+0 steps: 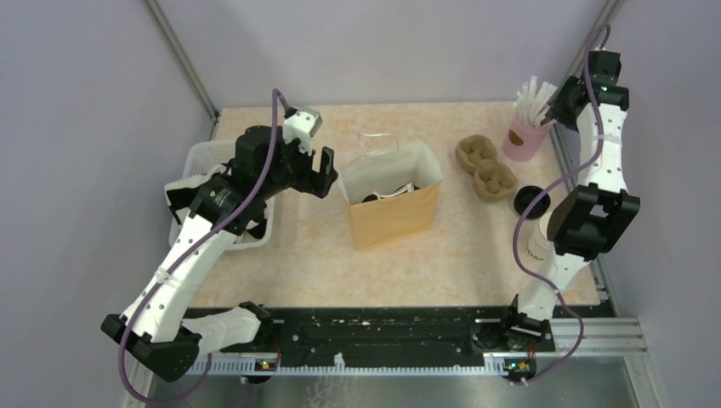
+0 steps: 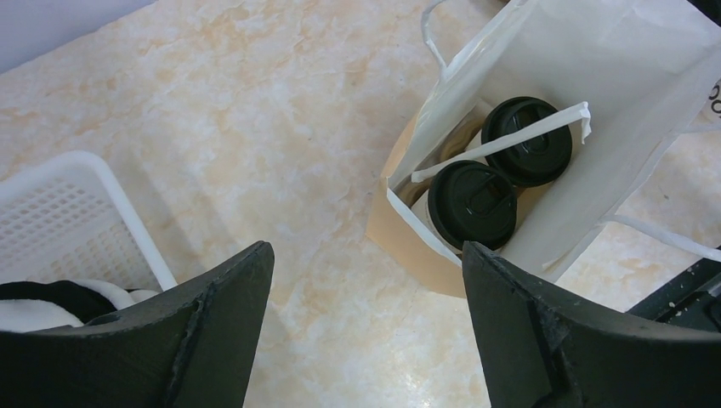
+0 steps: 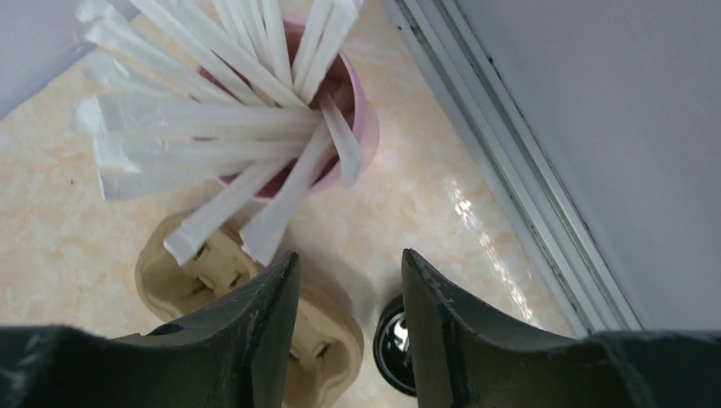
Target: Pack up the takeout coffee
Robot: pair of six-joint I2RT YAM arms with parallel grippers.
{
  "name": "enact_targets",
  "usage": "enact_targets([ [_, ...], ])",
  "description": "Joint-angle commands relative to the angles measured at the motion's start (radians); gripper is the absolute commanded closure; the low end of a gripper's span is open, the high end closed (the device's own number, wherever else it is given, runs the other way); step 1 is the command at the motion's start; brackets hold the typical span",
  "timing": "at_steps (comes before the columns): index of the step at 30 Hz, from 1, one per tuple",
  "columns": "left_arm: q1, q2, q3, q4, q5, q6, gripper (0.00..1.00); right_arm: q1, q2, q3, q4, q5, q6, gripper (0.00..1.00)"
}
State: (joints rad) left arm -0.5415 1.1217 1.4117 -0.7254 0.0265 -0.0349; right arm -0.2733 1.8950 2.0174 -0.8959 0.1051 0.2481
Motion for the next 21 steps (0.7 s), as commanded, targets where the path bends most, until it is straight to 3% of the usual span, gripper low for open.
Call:
enact_targets([
  [1, -0.001, 0.003, 0.032, 0.023, -0.05, 0.026, 0.12, -0.004, 0.057, 0.097, 0.095, -0.015, 0.056, 0.56],
  [11, 0.027, 0.009, 0.08, -0.021, -0.065, 0.039, 0.12, -0.003, 0.134, 0.084, 0.135, 0.032, 0.139, 0.63],
  [17, 0.029, 0.017, 0.12, -0.04, -0.068, 0.039, 0.12, -0.003, 0.191, 0.105, 0.162, 0.026, 0.129, 0.8],
  [21, 0.029, 0.011, 0.135, -0.056, -0.06, 0.039, 0.12, -0.004, 0.212, 0.118, 0.153, 0.04, 0.122, 0.83],
])
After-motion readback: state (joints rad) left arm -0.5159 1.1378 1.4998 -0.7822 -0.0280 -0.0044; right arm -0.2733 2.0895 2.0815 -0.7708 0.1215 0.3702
